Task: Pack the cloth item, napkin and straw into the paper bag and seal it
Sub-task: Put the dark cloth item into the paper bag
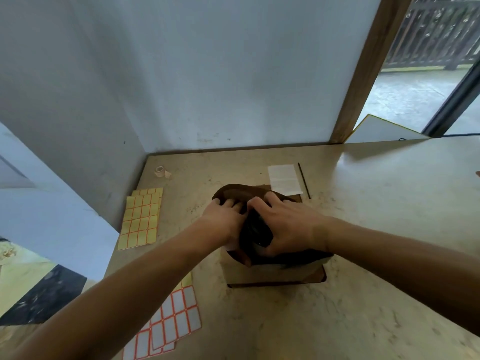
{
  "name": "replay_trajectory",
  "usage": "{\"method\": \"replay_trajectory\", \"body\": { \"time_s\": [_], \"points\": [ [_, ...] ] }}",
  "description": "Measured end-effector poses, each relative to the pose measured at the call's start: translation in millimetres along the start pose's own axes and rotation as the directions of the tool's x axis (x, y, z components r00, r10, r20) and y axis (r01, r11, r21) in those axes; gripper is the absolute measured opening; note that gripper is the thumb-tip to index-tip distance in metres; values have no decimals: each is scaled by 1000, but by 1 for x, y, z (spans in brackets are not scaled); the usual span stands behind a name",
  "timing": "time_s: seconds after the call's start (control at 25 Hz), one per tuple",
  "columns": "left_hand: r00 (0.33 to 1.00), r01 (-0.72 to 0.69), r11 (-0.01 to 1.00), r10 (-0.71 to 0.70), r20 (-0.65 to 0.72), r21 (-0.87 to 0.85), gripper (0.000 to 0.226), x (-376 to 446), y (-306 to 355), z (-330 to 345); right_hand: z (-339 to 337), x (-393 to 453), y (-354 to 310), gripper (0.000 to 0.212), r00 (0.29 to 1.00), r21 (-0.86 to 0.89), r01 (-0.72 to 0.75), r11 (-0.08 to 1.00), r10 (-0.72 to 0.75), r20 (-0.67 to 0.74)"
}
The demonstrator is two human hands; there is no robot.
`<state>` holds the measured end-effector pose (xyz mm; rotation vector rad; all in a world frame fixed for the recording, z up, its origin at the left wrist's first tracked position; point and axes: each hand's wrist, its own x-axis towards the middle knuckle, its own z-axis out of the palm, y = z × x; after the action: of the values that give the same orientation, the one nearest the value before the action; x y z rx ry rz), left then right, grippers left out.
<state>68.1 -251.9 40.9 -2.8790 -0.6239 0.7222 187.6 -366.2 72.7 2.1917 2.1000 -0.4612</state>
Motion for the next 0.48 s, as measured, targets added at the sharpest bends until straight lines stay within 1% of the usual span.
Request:
{"method": "replay_trajectory", "body": {
  "time_s": [0.12, 0.2, 0.32, 0.4, 0.48],
  "points": [
    [994, -48, 998, 43, -105, -51, 118, -3, -7, 2, 15, 9, 6, 88, 997, -56, -5, 998, 9, 73],
    [990, -70, 995, 60, -130, -66, 119, -8, -8, 2, 22, 15, 8, 91, 990, -133, -21, 991, 40, 139],
    [983, -95, 995, 89, -161, -28, 119, -14, -5, 4, 27, 24, 11, 98, 968, -261, -2, 965, 67, 241],
    [981, -94, 995, 88, -173, -24, 120, -15, -4, 7, 30, 30, 9, 103, 955, -313, 34, 949, 61, 291],
    [983, -81, 996, 73, -169, -40, 122, -17, -2, 9, 34, 37, 7, 104, 948, -328, 63, 942, 47, 316]
  ]
}}
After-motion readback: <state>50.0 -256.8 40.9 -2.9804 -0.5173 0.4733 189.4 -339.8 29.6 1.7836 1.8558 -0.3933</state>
